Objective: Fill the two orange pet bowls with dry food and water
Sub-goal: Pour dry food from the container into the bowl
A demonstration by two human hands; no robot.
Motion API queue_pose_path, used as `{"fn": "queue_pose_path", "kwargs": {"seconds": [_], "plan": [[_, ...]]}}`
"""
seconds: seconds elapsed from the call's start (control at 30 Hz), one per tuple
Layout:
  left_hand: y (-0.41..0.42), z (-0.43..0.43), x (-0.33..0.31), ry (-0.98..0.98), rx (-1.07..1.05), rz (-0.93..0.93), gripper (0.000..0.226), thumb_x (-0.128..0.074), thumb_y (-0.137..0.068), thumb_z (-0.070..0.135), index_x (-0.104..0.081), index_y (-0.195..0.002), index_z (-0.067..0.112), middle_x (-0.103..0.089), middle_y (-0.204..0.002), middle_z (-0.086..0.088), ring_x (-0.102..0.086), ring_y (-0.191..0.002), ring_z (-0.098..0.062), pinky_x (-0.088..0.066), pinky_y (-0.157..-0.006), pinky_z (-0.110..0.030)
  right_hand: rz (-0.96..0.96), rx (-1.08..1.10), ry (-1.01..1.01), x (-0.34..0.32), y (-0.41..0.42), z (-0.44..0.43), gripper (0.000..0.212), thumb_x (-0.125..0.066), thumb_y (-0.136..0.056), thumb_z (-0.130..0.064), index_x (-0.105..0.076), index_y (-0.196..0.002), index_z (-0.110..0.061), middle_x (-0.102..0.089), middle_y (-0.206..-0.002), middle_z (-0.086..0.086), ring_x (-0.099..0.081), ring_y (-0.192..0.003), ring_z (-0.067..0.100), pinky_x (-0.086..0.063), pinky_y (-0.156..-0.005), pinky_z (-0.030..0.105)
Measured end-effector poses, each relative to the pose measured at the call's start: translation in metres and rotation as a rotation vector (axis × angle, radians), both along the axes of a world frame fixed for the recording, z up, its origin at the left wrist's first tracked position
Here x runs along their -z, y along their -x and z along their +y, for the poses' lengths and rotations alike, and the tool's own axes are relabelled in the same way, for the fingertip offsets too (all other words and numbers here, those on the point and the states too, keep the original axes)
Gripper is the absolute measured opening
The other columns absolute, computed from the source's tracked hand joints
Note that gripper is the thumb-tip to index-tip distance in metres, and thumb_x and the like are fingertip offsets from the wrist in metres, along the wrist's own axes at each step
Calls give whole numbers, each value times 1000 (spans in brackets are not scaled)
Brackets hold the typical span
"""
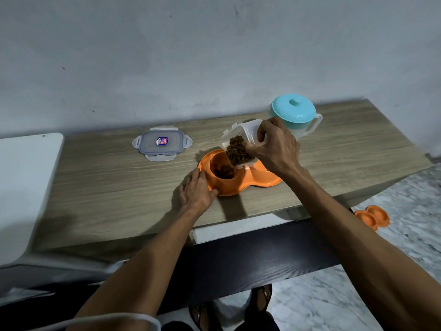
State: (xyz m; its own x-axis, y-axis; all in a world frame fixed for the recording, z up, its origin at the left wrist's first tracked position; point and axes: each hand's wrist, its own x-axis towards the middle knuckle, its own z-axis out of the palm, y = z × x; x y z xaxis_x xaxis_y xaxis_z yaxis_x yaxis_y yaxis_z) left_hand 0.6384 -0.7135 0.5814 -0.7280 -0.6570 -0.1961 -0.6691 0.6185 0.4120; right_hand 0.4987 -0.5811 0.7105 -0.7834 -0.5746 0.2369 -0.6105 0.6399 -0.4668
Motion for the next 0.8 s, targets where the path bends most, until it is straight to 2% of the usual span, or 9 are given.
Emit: {"fn": "queue_pose_path", "kwargs": {"seconds": [0.63, 0.73, 0.8], "plan": [[-2, 0, 4, 7, -2, 24, 79, -72, -80, 47, -36, -146, 22, -32, -155, -1, -29, -144, -26, -28, -115, -49, 5, 0, 0, 0, 4, 1, 36, -76, -72, -43, -50, -77, -18, -54, -105, -4, -50, -82, 18, -32, -62, 30], [0, 1, 4, 12, 5, 30, 78, -72, -80, 48, -37, -145, 22, -33, -154, -1, -31, -143, -26, -30, -114, -50, -51, 44, 67, 0, 7, 3, 37, -76, -73, -42, -51, -76, -16, -53, -99, -3, -51, -81, 20, -37, -62, 33], [0, 0, 5, 6, 4, 30, 78, -71, -80, 48, -37, -145, 22, -33, -154, -1, -31, -144, -27, -30, -114, -51, -133, 100, 158, 0, 11, 5, 36, -76, -74, -41, -53, -76, -14, -57, -92, 2, -54, -78, 23, -46, -64, 41]]}}
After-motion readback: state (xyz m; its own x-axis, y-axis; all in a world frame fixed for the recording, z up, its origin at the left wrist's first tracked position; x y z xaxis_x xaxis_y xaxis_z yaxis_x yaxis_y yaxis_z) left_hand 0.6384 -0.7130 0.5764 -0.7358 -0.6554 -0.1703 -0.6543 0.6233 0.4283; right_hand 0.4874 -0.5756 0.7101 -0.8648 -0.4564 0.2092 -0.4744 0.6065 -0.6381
